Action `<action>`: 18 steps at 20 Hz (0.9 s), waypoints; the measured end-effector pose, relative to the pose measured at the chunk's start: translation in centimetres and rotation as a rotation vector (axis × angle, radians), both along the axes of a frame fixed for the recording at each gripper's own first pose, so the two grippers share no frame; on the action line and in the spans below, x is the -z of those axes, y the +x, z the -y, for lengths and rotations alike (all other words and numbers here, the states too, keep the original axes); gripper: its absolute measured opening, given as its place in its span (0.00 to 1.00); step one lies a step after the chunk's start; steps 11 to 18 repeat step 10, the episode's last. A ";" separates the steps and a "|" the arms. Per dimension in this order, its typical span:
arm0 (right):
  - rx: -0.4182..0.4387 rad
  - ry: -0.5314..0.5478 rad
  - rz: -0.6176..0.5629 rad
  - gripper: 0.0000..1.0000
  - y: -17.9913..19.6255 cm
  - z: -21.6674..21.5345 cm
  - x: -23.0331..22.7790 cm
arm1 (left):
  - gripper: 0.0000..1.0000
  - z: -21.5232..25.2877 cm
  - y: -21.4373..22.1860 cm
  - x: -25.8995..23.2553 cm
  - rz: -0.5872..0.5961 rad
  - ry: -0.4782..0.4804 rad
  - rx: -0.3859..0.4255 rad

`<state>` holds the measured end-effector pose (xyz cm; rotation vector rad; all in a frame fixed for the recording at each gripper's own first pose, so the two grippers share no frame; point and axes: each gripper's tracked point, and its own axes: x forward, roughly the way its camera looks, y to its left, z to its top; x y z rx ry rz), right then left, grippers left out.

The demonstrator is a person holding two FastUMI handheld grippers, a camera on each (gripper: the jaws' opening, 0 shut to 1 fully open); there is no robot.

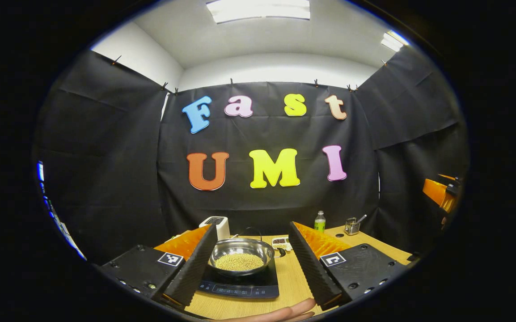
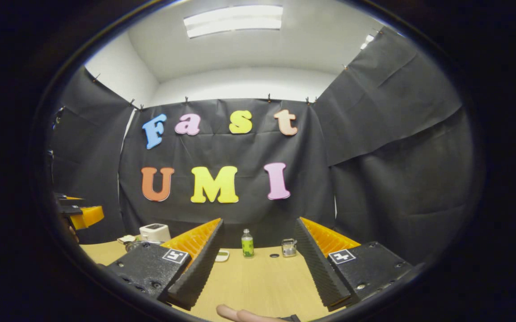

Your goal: First push the handle of the pot to place it horizontally, then grasp the pot with both hands and set it on the induction cooktop.

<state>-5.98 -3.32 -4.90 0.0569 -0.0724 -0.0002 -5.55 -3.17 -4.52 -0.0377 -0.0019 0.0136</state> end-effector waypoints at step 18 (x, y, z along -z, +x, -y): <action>0.007 0.015 -0.006 0.99 0.5 0.2 0.7 | 0.95 -0.4 0.3 0.6 -0.007 0.001 -0.012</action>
